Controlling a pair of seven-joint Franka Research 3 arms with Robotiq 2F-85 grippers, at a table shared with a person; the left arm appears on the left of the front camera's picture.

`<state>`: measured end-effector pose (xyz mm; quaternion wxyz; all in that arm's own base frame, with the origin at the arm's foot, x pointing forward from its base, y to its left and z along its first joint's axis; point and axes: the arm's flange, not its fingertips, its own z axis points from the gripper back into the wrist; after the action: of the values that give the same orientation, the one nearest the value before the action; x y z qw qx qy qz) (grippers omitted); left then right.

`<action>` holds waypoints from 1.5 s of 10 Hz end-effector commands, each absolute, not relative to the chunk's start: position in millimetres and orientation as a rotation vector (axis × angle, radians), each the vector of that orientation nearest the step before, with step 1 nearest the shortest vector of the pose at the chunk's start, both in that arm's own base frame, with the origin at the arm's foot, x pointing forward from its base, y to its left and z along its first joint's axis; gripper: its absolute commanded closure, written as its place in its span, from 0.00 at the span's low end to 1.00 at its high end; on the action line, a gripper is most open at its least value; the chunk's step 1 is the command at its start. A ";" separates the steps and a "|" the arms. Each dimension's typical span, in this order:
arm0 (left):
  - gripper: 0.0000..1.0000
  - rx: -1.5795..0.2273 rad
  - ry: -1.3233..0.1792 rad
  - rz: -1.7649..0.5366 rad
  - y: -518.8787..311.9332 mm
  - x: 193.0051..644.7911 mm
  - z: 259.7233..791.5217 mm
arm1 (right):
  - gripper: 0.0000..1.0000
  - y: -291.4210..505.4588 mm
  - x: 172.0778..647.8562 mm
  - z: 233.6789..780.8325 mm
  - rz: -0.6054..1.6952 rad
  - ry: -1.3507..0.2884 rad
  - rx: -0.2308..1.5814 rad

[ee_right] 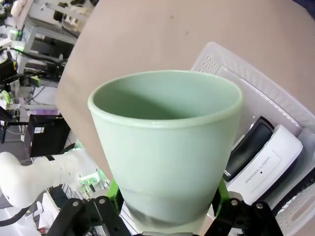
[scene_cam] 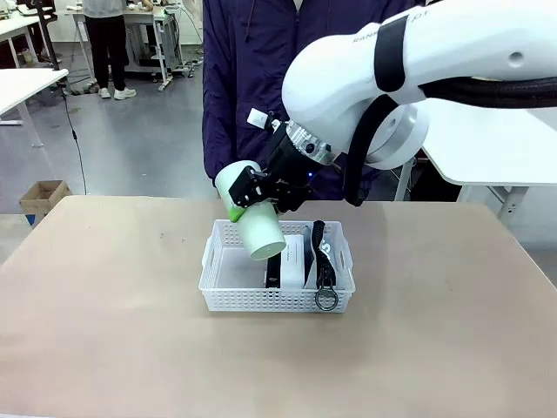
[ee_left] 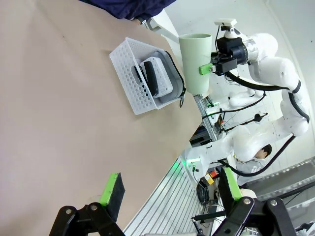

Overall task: Efficiently arrange items inside the basket to fit them all.
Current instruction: Pick up the Reusable plastic cup and place it inside the Organizing basket.

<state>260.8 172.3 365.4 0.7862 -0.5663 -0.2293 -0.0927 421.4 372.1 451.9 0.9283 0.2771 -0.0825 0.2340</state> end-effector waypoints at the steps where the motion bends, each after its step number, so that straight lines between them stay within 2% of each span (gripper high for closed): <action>1: 0.00 -1.237 -0.494 -0.189 171.9 259.5 369.5 | 0.16 365.3 409.9 458.9 0.498 -0.194 0.548; 2: 0.00 -1.237 -0.494 -0.189 171.9 259.5 369.5 | 0.16 372.1 421.4 451.9 0.479 -0.169 0.568; 6: 0.00 -1.237 -0.494 -0.189 171.9 259.5 369.5 | 0.16 405.1 427.6 437.0 0.140 -0.158 0.493; 7: 0.00 -1.237 -0.494 -0.189 171.9 259.5 369.5 | 0.16 416.3 430.8 434.3 0.086 -0.109 0.451; 11: 0.00 -1.237 -0.494 -0.189 171.9 259.5 369.5 | 0.16 445.8 445.2 419.9 -0.007 -0.055 0.339; 15: 0.00 -1.237 -0.494 -0.189 171.9 259.5 369.5 | 0.16 462.9 451.5 373.8 -0.037 0.002 0.264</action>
<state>260.8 172.3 365.4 0.7862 -0.5663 -0.2293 -0.0926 447.3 449.9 371.9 0.9881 0.1535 0.0060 -0.0009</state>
